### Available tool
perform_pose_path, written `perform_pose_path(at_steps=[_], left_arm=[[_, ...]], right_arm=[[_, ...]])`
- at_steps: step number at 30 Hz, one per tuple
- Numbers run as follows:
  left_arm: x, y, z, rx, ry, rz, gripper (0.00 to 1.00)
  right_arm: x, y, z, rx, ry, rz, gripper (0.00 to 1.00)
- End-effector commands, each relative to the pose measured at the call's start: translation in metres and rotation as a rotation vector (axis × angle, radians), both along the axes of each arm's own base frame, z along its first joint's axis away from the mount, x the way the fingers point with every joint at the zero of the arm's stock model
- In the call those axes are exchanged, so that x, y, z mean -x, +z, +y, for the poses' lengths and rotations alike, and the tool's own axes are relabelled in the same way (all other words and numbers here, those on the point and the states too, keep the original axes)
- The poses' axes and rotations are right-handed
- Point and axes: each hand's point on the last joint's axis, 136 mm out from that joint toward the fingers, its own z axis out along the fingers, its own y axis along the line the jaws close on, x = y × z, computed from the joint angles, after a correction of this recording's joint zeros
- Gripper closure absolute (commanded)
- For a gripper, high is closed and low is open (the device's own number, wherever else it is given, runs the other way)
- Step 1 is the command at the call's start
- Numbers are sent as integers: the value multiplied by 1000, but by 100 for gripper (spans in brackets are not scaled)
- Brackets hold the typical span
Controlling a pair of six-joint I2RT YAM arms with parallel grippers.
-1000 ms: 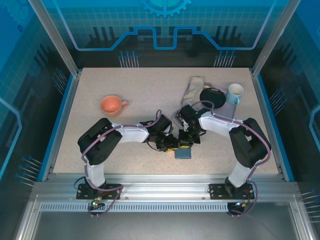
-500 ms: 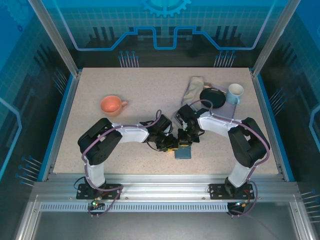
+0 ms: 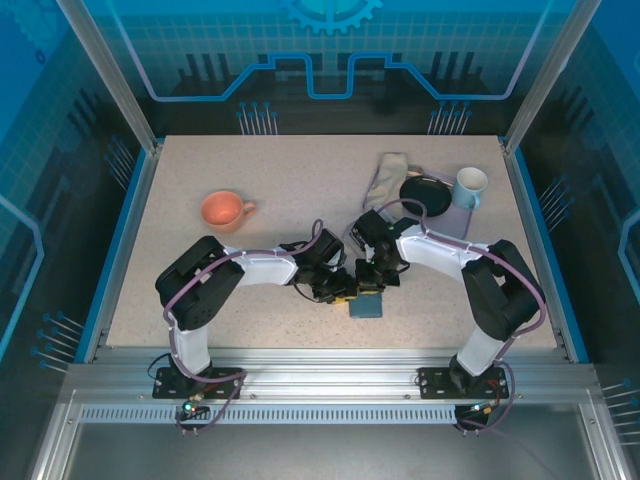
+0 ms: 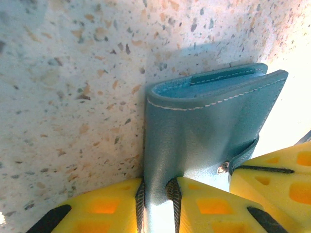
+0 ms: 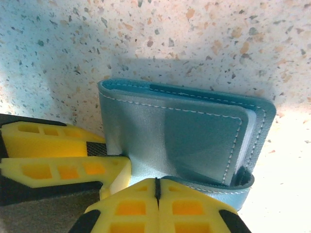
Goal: Put the credit cards into the card holder
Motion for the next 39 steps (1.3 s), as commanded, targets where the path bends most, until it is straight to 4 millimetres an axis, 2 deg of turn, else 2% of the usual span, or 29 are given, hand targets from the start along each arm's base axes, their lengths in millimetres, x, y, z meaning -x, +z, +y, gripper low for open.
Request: perform_pose_path(at_steps=[1,7,10,12,17,22,25,27,29,31,34,36,39], left_arm=[[6,-33,17,-109,8,25,76],[6,-34,19,-112,10,26,76],[7,-34,19,-114,9,27,76],[7,-34,18,-110,9,28,76],[7,-32,21,-119,12,25,76],[8,-34,20,-120,8,32,76],[8,-33,23,-125,12,29,76],[7,-33,22,-124,12,30,76],[7,-32,21,-119,12,28,76],[5,-29,20,-114,11,24,76],[3,-26,21,-121,7,13,75],[2,-25,20,-118,6,10,76],[1,-23,18,-114,5,7,75]], right_arm=[[8,-9,-1,19,8,32,100],[17,-30,-7,54,2,71,100],[19,-43,-19,92,-27,70,100],[25,-52,-24,96,-37,100,100],[41,-55,-38,112,-59,108,100],[56,-80,-53,124,-100,158,100],[67,-91,-51,89,-127,157,100],[66,-93,-52,104,-114,122,100],[57,-83,-46,83,-84,74,100],[42,-59,-38,46,-55,8,97],[18,-13,-18,-69,-17,-103,70],[6,17,-6,-138,1,-158,67],[-3,46,-1,-168,17,-217,57]])
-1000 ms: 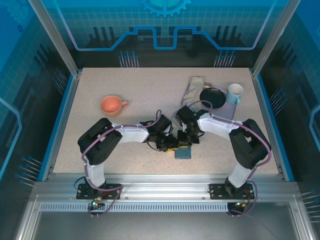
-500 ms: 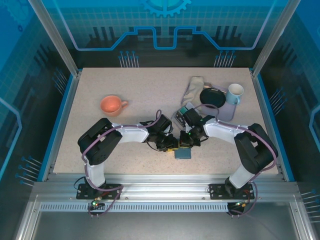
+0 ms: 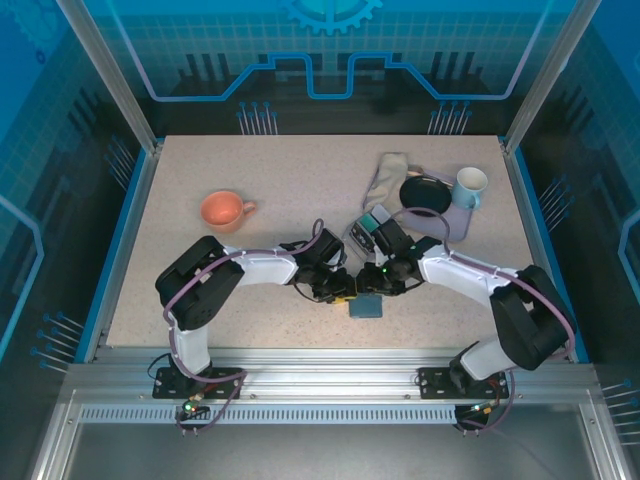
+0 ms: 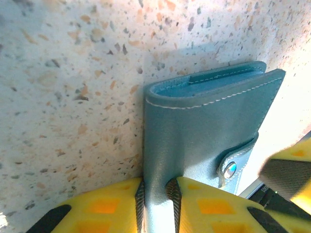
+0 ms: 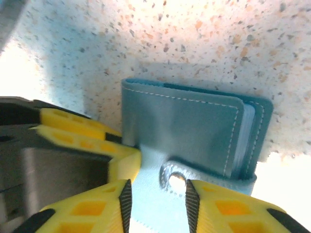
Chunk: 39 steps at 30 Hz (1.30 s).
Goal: Put the credit cards into the card holder
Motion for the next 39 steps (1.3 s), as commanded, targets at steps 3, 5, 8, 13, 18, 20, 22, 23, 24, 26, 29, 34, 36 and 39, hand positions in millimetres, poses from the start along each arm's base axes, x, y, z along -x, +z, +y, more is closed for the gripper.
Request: perform_pose_path(at_steps=[3,5,8,13,18,20,22,23,24,26,29,34,36,39], left_arm=[[2,-23,17,-108,17,11,75],[2,-22,17,-105,14,8,75],[0,-15,14,-82,8,-9,72],[-11,29,18,-57,-1,-146,56],[-37,75,76,-205,111,-353,42],[-51,89,117,-299,186,-425,37],[-63,101,170,-397,295,-479,28],[-70,107,199,-441,359,-511,25],[-75,111,228,-494,431,-539,21],[-82,118,276,-575,531,-585,19],[-85,129,332,-709,654,-641,16],[-93,134,373,-894,662,-778,13],[-101,132,373,-912,611,-865,12],[-112,126,373,-879,616,-1005,11]], right_arm=[[-2,31,-1,-11,34,-42,60],[2,25,-4,6,30,-21,68],[2,15,-29,122,-50,-13,69],[-23,55,-90,288,-230,-226,53],[-67,103,-176,580,-397,-619,18],[-82,109,-188,673,-333,-735,17],[-104,107,-184,688,-235,-856,15],[-110,92,-184,693,-192,-878,15],[-116,81,-186,688,-178,-888,15],[-126,65,-188,659,-182,-898,15],[-143,56,-181,565,-179,-972,14],[-165,62,-171,524,-111,-1064,14],[-170,55,-169,460,-95,-1063,14],[-171,45,-180,362,-138,-1047,13]])
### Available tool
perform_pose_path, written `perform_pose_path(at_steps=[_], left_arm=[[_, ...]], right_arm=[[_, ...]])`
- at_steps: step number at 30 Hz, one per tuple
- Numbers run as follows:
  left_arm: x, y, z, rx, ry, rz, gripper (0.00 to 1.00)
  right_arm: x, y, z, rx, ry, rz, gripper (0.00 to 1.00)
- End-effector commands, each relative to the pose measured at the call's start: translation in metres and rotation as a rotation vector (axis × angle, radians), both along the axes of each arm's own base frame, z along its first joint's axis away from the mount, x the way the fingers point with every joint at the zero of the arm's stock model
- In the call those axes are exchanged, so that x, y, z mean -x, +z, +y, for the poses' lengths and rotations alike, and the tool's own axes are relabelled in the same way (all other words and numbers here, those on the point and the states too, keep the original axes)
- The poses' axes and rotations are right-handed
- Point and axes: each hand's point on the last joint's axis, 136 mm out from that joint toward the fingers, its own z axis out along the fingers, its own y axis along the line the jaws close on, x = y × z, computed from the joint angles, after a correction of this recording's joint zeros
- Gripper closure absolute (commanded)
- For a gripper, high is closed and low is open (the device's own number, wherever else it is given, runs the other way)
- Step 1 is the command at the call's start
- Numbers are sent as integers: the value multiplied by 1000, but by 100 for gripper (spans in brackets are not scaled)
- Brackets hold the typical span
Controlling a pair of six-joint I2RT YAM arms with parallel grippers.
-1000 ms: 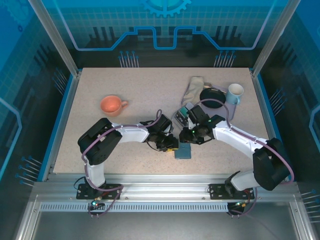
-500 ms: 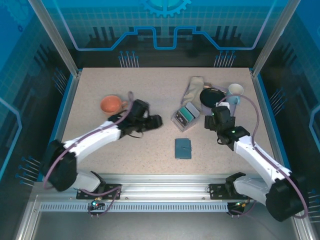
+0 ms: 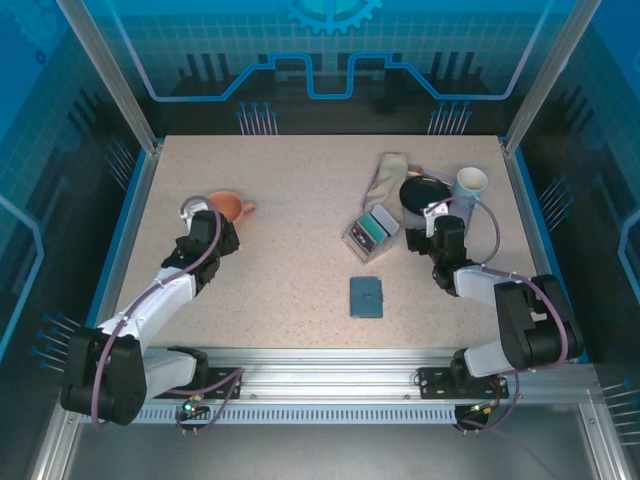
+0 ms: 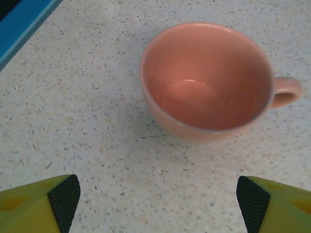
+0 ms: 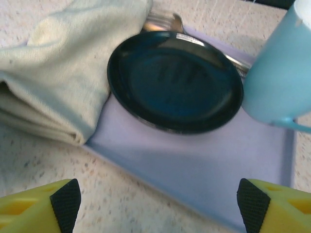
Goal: Put the credit cards into the card holder
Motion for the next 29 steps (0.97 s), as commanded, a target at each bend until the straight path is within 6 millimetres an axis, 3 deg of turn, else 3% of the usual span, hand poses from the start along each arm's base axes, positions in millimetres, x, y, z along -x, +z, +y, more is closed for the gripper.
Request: perform_pose_path(at_steps=[1,4,6,12,14,29], left_arm=[[-22,22,9,-101,-58,-211,11],[-34,20,1,-94,-123,-278,10],[-45,15,-9,-102,-196,-293,10],[-66,-19,-18,-67,-288,-278,10],[-62,-26,-9,-12,-270,-286,2],[-63,-28,-17,-11,-316,-271,1]], right_arm=[[-11,15,-1,-116,70,-119,13],[-6,13,7,-91,105,-146,11],[-10,12,3,-96,78,-129,0],[-9,12,2,-83,64,-133,0],[-9,11,2,-87,70,-130,0],[-9,11,3,-101,82,-125,0]])
